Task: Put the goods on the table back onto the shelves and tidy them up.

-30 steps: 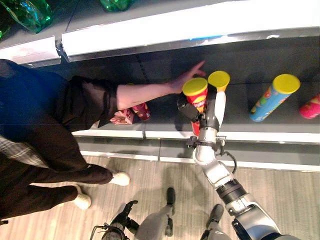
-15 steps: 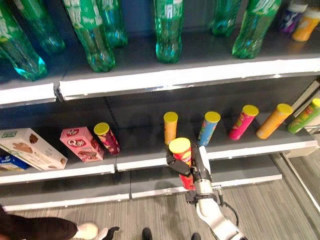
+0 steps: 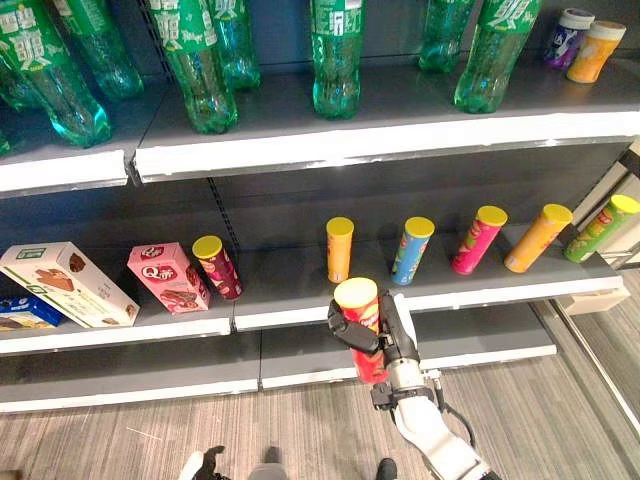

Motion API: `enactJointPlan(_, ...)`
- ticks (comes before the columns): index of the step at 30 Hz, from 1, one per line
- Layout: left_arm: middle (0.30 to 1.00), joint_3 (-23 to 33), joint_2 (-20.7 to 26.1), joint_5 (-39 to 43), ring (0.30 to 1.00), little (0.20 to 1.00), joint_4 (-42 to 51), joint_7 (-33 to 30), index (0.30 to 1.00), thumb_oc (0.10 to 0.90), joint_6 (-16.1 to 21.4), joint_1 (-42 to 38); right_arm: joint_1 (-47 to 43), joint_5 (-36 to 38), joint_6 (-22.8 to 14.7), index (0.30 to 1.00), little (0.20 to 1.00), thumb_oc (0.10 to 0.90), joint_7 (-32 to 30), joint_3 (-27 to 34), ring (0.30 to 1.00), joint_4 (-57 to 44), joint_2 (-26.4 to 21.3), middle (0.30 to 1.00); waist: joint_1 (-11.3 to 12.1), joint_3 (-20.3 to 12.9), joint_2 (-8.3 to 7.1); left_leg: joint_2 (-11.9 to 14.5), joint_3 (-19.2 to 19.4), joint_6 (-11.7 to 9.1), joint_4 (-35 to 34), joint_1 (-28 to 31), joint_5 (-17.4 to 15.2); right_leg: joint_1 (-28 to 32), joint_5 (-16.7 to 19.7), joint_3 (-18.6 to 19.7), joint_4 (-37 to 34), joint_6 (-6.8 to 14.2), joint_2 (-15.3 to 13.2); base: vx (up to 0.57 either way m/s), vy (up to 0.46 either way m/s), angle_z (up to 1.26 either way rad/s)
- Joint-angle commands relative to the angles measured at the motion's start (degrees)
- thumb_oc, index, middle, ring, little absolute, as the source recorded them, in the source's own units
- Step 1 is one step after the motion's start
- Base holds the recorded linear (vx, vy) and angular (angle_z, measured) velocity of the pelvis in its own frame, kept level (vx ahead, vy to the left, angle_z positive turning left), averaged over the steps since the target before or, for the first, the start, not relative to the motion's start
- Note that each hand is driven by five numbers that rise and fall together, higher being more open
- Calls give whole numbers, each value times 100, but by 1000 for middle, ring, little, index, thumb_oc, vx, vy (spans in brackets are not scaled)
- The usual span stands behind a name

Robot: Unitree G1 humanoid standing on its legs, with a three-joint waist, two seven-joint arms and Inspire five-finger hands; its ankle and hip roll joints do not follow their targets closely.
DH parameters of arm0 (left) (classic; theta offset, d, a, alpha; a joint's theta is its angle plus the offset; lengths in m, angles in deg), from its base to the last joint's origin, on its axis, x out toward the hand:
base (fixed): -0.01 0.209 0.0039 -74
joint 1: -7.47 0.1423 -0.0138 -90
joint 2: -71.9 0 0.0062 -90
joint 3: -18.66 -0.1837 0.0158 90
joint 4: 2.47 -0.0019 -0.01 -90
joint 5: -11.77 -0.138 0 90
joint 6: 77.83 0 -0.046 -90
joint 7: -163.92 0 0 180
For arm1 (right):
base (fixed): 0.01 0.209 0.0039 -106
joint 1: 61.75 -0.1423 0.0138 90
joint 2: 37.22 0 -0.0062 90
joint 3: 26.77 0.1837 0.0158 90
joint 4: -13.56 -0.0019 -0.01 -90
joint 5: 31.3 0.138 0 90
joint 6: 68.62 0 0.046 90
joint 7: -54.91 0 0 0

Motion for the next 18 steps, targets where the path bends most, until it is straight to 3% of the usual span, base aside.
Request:
enactJointPlan(1,900,-404,-342,-342,900,900,257,35,900,800,168,140,-103,-76,-557,300,300,400,-88,212,300,-889,3,300,-6,-192,221,-552,306,167,-421,560,124,271,-526,217,345,426,-496,156,527,-21)
enactJointPlan(3,900,-564,-364,-579,900,900,270,110,900,800,137,62,40,-173,-417,300,300,400,-109,403,300,-1022,-14,300,-112,-203,255,-950,304,279,-185,519,-146,244,-211,341,440,503,-904,93,505,48)
enactJointPlan(4,900,-591,-317,-676,900,900,295,142,900,800,100,3,94,-256,-381,300,300,400,-158,521,300,-1080,27,300,-159,-163,248,-1236,414,427,-120,538,-294,104,56,396,609,434,-1104,60,582,44)
enactJointPlan(7,900,-400,-248,-594,900,900,242,148,900,800,46,40,75,-458,-325,300,300,400,-334,543,300,-1200,113,300,-146,-17,237,-1649,684,726,-158,643,-407,-289,630,312,1074,328,-1441,-9,456,-12)
enactJointPlan(9,900,-321,-245,-550,900,900,207,154,900,800,35,66,38,-547,-297,300,300,400,-396,540,300,-1229,129,300,-113,60,234,-1757,832,815,-235,761,-397,-352,663,99,1227,262,-1550,-4,273,-58)
enactJointPlan(10,900,-213,-243,-516,900,900,126,172,900,800,13,120,43,-643,-289,300,300,400,-434,532,300,-1242,133,300,-74,98,278,-1822,942,874,-359,883,-404,-438,494,-118,1439,217,-1545,0,243,-86)
enactJointPlan(12,900,-115,-276,-507,900,900,7,162,900,800,-5,206,128,-683,-356,300,300,400,-459,533,300,-1266,109,300,-184,132,289,-1958,980,935,-628,1048,-299,-510,157,37,1521,91,-922,2,282,-61)
enactJointPlan(13,900,-84,-299,-530,900,900,-23,194,900,800,2,244,176,-583,-395,300,300,400,-423,493,300,-1349,85,300,-195,171,286,-2037,1029,979,-731,1041,-186,-597,-120,263,1416,18,-314,-13,180,-21)
enactJointPlan(15,900,-88,-346,-522,900,900,-74,247,900,800,17,234,159,-553,-397,300,300,400,-401,394,300,-1330,65,300,-77,153,216,-2105,1157,962,-835,1053,-164,-438,-237,-135,1082,38,-357,-14,58,-5)
enactJointPlan(17,900,-99,-349,-531,900,900,-72,227,900,800,27,202,160,-493,-439,300,300,400,-337,357,300,-1275,69,300,-102,151,178,-2094,1163,935,-887,1079,-154,-330,-258,-162,886,2,-296,-8,-43,-15)
enactJointPlan(18,900,-74,-358,-514,900,900,-38,195,900,800,58,185,146,-379,-472,300,300,400,-284,311,300,-1200,76,300,-90,162,151,-2060,1192,913,-893,1044,-153,-278,-191,18,605,63,-175,-21,-48,-15)
